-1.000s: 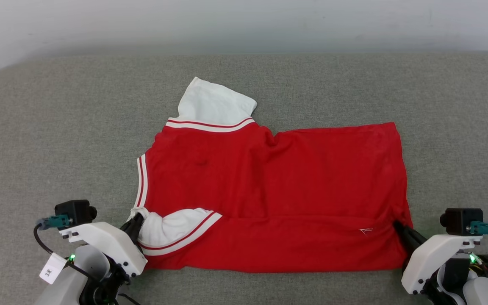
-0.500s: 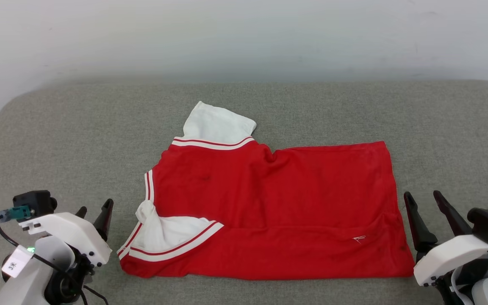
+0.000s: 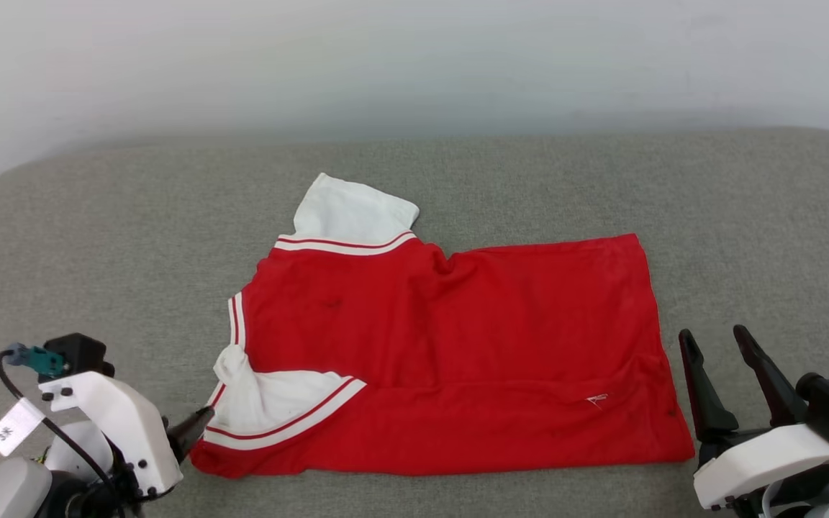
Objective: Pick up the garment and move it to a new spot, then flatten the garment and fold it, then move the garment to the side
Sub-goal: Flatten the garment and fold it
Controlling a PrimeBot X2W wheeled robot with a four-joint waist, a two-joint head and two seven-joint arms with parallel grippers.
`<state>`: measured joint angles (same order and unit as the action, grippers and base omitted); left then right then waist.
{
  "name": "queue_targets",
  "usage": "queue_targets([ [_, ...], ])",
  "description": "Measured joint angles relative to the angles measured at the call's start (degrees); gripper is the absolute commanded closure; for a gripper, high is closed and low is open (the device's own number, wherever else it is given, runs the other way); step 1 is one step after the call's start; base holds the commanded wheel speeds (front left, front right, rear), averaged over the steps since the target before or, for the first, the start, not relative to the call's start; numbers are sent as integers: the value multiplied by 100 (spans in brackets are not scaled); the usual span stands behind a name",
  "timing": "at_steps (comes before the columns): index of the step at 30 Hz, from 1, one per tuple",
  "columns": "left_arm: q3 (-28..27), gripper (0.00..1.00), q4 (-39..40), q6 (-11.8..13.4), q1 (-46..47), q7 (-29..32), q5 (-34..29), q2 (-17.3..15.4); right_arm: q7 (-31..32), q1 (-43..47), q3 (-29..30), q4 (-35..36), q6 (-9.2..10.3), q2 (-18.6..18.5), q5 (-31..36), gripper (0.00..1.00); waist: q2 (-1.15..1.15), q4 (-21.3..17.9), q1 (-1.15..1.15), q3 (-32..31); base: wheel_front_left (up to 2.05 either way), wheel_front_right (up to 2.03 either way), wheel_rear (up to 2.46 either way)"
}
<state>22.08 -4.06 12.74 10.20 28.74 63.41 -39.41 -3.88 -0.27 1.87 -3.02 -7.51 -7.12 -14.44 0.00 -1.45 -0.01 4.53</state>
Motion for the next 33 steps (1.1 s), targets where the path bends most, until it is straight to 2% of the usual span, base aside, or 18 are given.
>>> queue_targets([
  [6,213,0,185,292,-51,432,-58,-118,160,27,-37,347,0,130,30,0,0,-154,0,290,0,0,0],
  [15,628,0,-257,444,125,590,-477,-99,244,12,-15,374,0,225,-172,0,0,-376,0,657,0,0,0],
  [18,724,0,-398,402,196,572,-533,0,248,3,57,346,0,249,-275,0,0,-384,0,697,0,0,0],
  [19,738,6,-448,375,207,571,-521,29,250,3,69,336,0,252,-285,0,0,-382,0,700,0,0,0],
  [20,768,58,-489,311,229,571,-521,55,267,3,85,332,0,256,-325,0,0,-375,0,700,0,0,0],
  [21,795,100,-522,241,268,568,-521,89,274,3,110,323,0,259,-341,0,0,-361,0,702,0,0,0],
  [28,894,100,-701,-169,331,268,-513,363,448,-78,319,305,0,190,-498,0,0,-202,1,631,0,0,0],
  [33,899,100,-580,-221,313,3,-638,356,1017,-98,454,194,0,-22,-803,0,0,-103,1,485,0,0,0],
])
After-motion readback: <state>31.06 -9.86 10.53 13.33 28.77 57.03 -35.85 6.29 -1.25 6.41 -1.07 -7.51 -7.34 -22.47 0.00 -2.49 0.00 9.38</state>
